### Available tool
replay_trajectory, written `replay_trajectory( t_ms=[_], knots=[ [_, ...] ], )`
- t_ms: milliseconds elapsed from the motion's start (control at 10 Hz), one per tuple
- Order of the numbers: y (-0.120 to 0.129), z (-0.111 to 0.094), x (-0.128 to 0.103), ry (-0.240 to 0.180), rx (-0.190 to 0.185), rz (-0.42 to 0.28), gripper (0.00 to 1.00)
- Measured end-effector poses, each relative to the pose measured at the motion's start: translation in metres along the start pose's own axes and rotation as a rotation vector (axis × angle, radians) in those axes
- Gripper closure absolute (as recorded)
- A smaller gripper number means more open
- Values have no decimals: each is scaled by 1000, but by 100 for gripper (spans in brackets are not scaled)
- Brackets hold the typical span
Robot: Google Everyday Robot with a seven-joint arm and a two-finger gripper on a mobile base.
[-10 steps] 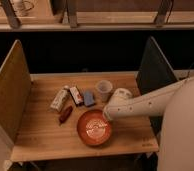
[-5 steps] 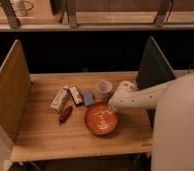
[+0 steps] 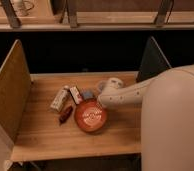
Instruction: Drag the ceramic bowl in a circle
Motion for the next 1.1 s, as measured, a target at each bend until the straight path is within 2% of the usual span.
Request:
replay_trajectory(
  t_ms=[200, 300, 400, 500, 600, 900, 1100],
  knots=[
    [14, 1, 12, 10, -27, -4, 59],
    [16, 2, 24, 18, -38, 14, 46],
    [17, 3, 28, 19, -44, 24, 39],
    [18, 3, 33, 17, -54, 37, 27],
    [18, 2, 33, 11, -62, 43, 21],
    [24, -7, 25, -21, -74, 30, 20],
    [21, -13, 23, -32, -67, 31, 20]
  ],
)
